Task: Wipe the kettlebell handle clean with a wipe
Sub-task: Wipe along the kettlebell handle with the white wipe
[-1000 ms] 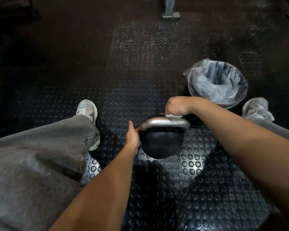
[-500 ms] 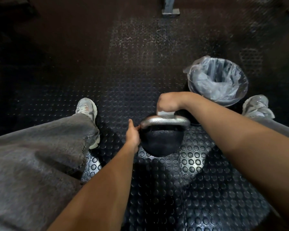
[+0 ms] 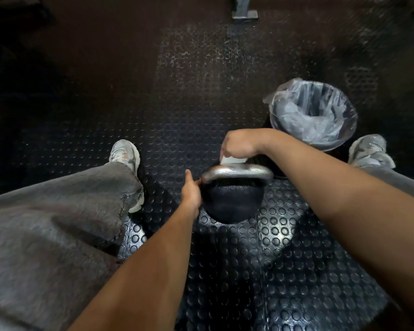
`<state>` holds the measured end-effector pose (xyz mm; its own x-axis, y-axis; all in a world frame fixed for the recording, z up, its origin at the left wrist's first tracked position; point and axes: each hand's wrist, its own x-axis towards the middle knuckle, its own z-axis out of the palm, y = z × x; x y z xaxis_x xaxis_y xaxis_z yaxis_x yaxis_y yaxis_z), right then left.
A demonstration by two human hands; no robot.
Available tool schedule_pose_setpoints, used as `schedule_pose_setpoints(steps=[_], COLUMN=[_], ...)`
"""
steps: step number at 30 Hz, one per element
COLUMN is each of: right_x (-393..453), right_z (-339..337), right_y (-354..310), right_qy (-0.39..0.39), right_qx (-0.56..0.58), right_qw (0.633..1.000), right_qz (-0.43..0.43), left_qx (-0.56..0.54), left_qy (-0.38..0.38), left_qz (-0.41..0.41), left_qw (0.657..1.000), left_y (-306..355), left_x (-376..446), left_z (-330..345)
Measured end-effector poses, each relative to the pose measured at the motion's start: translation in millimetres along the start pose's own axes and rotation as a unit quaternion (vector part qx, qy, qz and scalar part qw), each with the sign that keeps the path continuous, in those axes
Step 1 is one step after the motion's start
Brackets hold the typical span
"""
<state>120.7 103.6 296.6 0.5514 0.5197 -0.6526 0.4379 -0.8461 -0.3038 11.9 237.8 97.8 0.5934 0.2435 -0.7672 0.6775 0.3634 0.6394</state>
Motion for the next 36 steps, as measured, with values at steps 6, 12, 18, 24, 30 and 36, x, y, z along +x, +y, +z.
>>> schedule_pose_setpoints(steps=[6,12,18,24,30,36], right_x=[-21,4,-20,-15,-10,-22], right_z=[8,16,4,7,2,4], right_y=[18,20,4,13,0,21], right_qy=[0.045,-0.006,0.028,0.0,0.031,0.042], right_qx=[-0.042,-0.079,-0.036,-0.066,0.039,-0.012], right_qw=[0.998,0.996,0.999,0.995,0.999,0.997], right_qz=[0.005,0.045,-0.004,0.071,0.007,0.064], left_qx=[-0.004,-0.009,-0.011,-0.008,-0.007,-0.01], left_qy=[-0.016,-0.012,-0.004,-0.024,-0.011,-0.019], left_qz=[-0.005,-0.002,-0.006,-0.015,-0.008,-0.006], left_qw=[1.0,1.0,1.0,1.0,1.0,1.0], left_y=[1,2,0,0,-1,0], left_x=[-1,-1,0,1,6,3], left_z=[1,1,2,1,1,2])
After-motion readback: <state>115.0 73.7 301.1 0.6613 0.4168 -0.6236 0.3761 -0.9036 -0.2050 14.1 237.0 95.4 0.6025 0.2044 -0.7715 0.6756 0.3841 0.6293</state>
